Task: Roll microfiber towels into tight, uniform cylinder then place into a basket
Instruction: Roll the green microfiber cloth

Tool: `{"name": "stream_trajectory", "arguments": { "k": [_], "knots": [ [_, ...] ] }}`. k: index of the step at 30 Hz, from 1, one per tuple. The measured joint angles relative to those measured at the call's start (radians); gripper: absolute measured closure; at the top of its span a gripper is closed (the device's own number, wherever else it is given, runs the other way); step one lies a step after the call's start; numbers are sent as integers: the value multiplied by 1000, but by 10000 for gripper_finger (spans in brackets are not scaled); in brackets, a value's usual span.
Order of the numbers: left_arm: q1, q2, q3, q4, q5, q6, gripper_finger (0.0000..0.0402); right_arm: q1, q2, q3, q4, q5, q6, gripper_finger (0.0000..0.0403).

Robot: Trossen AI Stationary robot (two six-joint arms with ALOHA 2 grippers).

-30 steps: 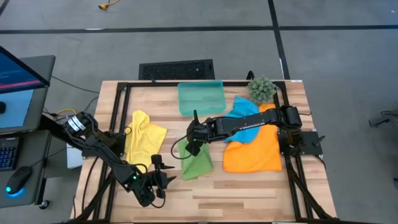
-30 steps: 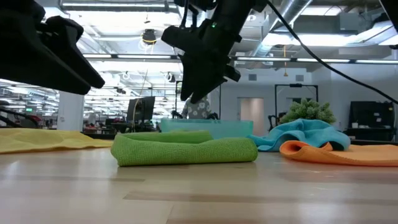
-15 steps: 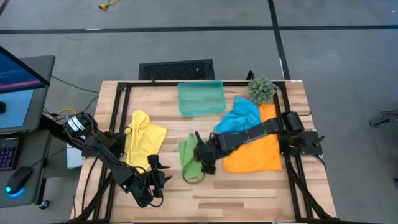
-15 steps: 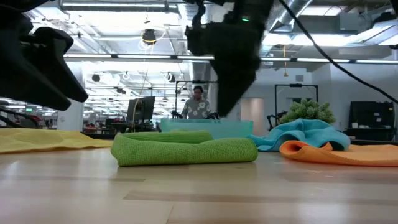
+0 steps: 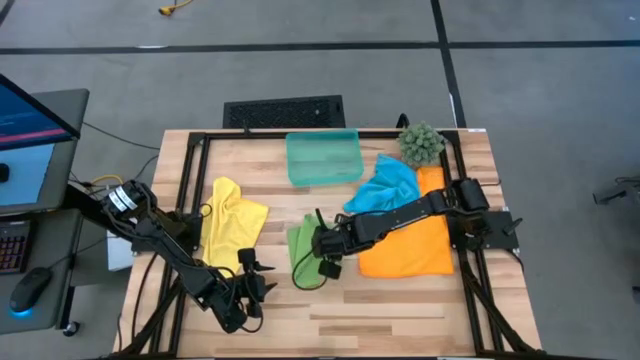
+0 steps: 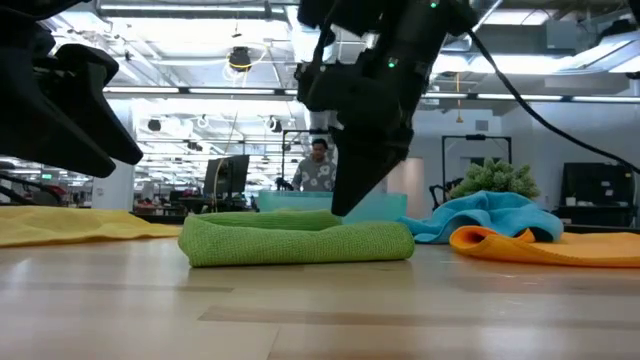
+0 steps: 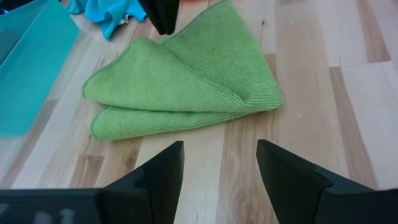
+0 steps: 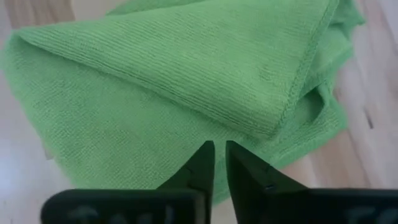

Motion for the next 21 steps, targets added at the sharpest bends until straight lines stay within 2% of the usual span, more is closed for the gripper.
{"name": "stream_trajectory", "arguments": {
  "k": [3,10,21],
  "knots": [
    [0,0,0,0,0,0,205,-9,12,1,11,-46,3,360],
    [0,0,0,-2,0,3,205,-9,65,-3,44,-44,21,393],
    [0,0,0,-2,0,5,205,-30,39,0,102,21,27,388]
  ]
}}
